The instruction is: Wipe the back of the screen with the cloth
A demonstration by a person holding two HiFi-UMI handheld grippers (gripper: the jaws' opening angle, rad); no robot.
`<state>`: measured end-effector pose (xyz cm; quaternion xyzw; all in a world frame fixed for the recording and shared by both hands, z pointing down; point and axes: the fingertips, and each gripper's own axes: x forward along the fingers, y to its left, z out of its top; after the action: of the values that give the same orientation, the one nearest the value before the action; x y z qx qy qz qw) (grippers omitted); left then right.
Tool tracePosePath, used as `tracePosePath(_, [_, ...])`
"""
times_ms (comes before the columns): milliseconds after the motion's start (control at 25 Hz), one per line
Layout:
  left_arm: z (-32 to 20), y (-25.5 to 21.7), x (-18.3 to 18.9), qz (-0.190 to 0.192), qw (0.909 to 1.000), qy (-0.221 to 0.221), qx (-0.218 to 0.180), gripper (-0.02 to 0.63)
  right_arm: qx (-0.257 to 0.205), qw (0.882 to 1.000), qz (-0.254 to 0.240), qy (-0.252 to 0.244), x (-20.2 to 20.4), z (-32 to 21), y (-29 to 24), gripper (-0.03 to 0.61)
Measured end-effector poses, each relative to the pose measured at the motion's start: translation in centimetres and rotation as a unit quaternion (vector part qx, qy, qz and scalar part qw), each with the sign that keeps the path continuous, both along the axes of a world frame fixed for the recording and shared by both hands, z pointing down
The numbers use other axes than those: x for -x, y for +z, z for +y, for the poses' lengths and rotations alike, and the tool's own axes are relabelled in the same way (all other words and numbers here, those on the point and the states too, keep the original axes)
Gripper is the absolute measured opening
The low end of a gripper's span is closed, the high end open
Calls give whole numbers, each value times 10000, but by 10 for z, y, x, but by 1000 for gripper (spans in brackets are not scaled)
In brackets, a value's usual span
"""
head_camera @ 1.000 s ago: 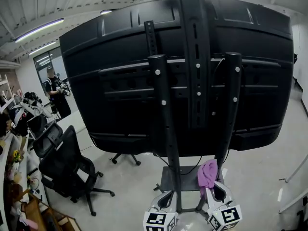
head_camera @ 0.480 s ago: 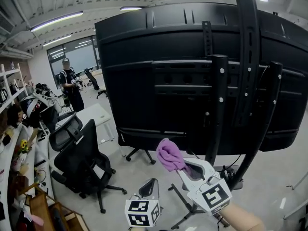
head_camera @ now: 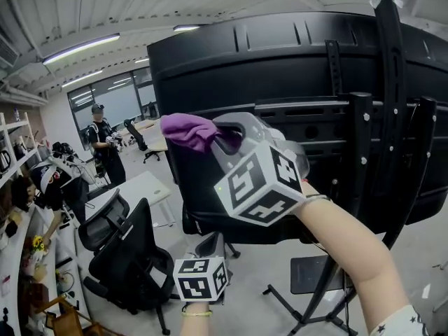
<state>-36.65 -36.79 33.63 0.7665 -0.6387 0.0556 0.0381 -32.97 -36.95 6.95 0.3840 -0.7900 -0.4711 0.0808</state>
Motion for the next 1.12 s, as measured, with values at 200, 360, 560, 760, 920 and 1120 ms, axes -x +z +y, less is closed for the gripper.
tracePosePath(200, [-40, -31, 16, -234, 9992, 231, -233, 8, -1133, 9851, 397, 1231, 29, -43, -91, 54])
tracePosePath(360, [-58, -36, 26, -240, 9988, 319, -279, 8, -1654, 9606, 648, 2136, 38, -71, -137, 55])
tracePosePath(560, [-68, -28, 36, -266, 9986, 391, -242, 8, -1681, 9389, 986, 2839, 40, -106, -141, 54])
tracePosePath(760, [-71, -18, 40, -179, 9985, 457, -233, 8, -1474, 9337, 1389, 2954, 51, -124, -92, 54])
tracePosePath(920, [-73, -5, 39, -227, 9983, 486, -237, 8, -1067, 9483, 1363, 2662, 57, -118, -38, 54])
tracePosePath(1120, [-70, 22, 40, -267, 9983, 476, -197, 8, -923, 9518, 1588, 2458, 59, -106, 57, 55])
